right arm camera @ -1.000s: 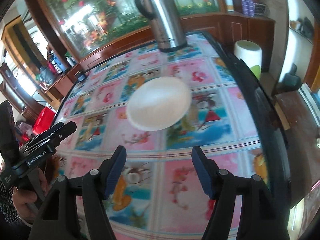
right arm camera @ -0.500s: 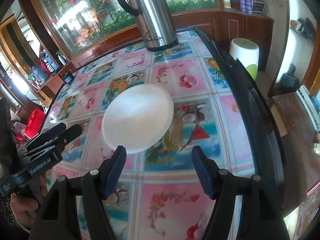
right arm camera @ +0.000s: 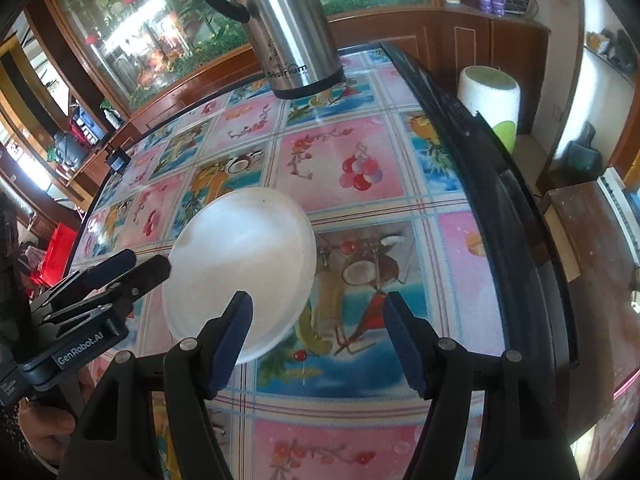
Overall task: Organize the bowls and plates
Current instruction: 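Close both grippers on the rim of the white bowl, then carry the white bowl with both grippers over the stacked dishes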
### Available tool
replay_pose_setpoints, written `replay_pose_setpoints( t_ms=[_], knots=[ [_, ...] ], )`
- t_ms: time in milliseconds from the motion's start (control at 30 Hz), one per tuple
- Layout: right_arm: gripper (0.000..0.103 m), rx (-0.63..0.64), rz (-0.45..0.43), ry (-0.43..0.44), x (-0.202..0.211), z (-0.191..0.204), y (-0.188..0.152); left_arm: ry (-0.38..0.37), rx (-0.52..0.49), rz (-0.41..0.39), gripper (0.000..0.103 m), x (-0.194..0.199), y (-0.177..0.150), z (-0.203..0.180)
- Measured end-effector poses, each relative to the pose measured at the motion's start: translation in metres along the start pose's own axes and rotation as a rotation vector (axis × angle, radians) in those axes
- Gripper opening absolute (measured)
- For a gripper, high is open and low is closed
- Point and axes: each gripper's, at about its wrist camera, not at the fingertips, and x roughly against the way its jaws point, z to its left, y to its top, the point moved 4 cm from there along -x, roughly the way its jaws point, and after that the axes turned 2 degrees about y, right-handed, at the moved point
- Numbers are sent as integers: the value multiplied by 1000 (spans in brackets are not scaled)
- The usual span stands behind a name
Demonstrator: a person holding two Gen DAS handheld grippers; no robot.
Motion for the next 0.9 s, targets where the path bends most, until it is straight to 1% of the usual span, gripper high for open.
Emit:
replay_pose_setpoints(
  t_ms=[167,267,300,333,367,400,433,467,500,533,567,667,700,767,900],
  knots=[
    [68,19,14,-1,-9,2,9,-16,-1,33,66,-11,1,-6],
    [67,32,32,-8,-16,2,12,-8,-1,54,66,-19,0,-7],
    [65,36,38,-11,-19,2,12,-13,3,63,66,-21,-1,-6],
    [57,39,41,-12,-21,2,13,-20,7,72,66,-24,-1,-7],
    [46,43,45,-12,-22,2,13,-19,2,79,66,-26,-2,-7],
    [42,49,49,-17,-24,2,13,-15,-6,81,66,-27,-3,-9],
    [34,55,53,-27,-26,2,12,-19,-12,78,58,-27,-4,-10],
    [28,59,56,-30,-27,3,11,-26,-17,77,45,-27,-5,-10],
    [26,62,54,-25,-27,3,10,-25,-36,94,20,-30,-7,-13],
    [24,63,49,-15,-27,4,9,-43,-43,110,16,-32,-9,-15],
    [21,63,41,-1,-25,6,7,-55,-44,128,16,-34,-11,-16],
    [18,76,36,-1,-21,12,2,-50,-56,120,16,-33,-13,-16],
    [18,81,41,-1,-22,14,1,-61,-53,126,15,-32,-15,-16],
    [18,96,49,-10,-22,18,-3,-57,-54,124,15,-29,-16,-14],
    [18,97,51,8,-19,23,-10,-62,-45,122,15,-22,-21,-8]
  ],
)
